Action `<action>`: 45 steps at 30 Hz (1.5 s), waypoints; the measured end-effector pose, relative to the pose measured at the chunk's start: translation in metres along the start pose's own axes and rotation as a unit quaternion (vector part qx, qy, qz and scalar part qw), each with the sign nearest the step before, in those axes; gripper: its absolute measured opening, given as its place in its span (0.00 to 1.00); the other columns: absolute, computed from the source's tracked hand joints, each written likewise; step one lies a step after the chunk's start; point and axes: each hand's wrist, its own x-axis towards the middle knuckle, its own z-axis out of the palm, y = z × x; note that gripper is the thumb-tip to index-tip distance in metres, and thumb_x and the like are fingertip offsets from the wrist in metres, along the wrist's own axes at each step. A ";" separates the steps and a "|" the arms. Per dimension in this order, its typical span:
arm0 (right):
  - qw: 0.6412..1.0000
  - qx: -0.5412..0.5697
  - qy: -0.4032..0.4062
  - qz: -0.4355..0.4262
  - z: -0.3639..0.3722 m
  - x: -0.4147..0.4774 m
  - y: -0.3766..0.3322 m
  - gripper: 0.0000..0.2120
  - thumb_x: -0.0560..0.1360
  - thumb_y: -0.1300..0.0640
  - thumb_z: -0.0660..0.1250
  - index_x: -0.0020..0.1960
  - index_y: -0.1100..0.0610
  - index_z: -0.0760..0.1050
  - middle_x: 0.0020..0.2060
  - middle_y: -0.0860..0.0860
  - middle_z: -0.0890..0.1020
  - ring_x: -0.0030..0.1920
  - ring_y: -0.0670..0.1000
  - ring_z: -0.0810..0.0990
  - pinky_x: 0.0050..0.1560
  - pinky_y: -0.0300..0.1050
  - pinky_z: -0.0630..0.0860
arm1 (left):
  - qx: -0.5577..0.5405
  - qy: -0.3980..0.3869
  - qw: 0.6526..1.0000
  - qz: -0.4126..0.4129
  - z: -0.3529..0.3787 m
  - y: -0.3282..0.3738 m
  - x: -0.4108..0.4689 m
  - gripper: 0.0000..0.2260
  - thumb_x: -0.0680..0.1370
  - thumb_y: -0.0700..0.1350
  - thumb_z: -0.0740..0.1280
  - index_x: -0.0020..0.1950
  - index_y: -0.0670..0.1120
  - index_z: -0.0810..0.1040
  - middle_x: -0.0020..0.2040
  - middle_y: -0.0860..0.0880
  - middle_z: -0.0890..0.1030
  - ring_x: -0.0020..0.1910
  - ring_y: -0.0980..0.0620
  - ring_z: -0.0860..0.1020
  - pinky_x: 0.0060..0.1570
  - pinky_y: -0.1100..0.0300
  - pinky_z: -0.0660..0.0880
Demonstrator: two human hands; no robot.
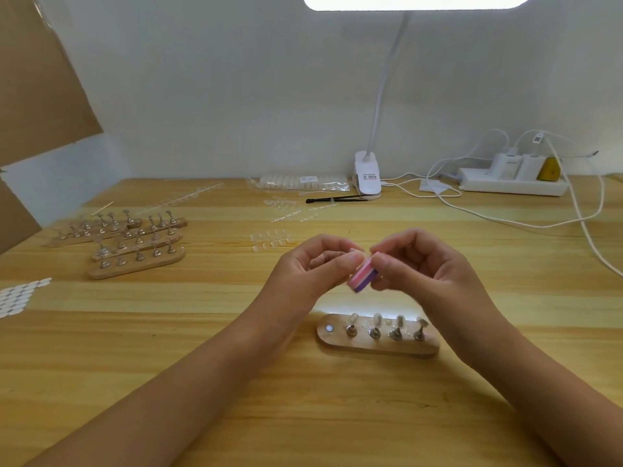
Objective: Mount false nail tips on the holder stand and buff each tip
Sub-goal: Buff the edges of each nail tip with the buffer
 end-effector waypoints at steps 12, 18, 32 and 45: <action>1.000 -0.003 0.004 0.008 -0.002 0.002 0.001 0.13 0.68 0.57 0.70 0.49 0.63 0.77 0.39 0.53 0.85 0.39 0.48 0.84 0.42 0.37 0.80 | 0.012 0.001 1.000 -0.001 0.000 0.000 -0.001 0.03 0.74 0.49 0.73 0.46 0.52 0.83 0.44 0.50 0.83 0.49 0.54 0.81 0.59 0.60 0.77; 1.000 -0.013 0.021 0.001 -0.003 0.002 0.003 0.13 0.69 0.56 0.70 0.50 0.62 0.77 0.40 0.53 0.85 0.39 0.49 0.84 0.42 0.37 0.80 | 0.015 0.002 1.000 0.001 0.001 -0.001 -0.001 0.02 0.74 0.48 0.71 0.45 0.55 0.83 0.45 0.50 0.83 0.51 0.53 0.81 0.62 0.57 0.76; 1.000 -0.029 -0.011 -0.007 -0.002 0.002 0.004 0.14 0.68 0.55 0.71 0.48 0.62 0.76 0.40 0.54 0.85 0.40 0.50 0.84 0.42 0.38 0.80 | 0.017 -0.003 1.000 0.001 0.001 -0.002 -0.001 0.03 0.74 0.48 0.71 0.46 0.54 0.83 0.46 0.48 0.83 0.50 0.51 0.81 0.61 0.56 0.76; 0.999 -0.026 0.025 -0.029 -0.003 0.004 0.006 0.13 0.68 0.55 0.71 0.48 0.61 0.75 0.39 0.53 0.85 0.39 0.51 0.84 0.42 0.39 0.80 | 0.019 0.002 1.000 -0.001 0.000 -0.003 0.000 0.03 0.75 0.49 0.72 0.47 0.53 0.83 0.46 0.49 0.83 0.51 0.53 0.81 0.63 0.56 0.75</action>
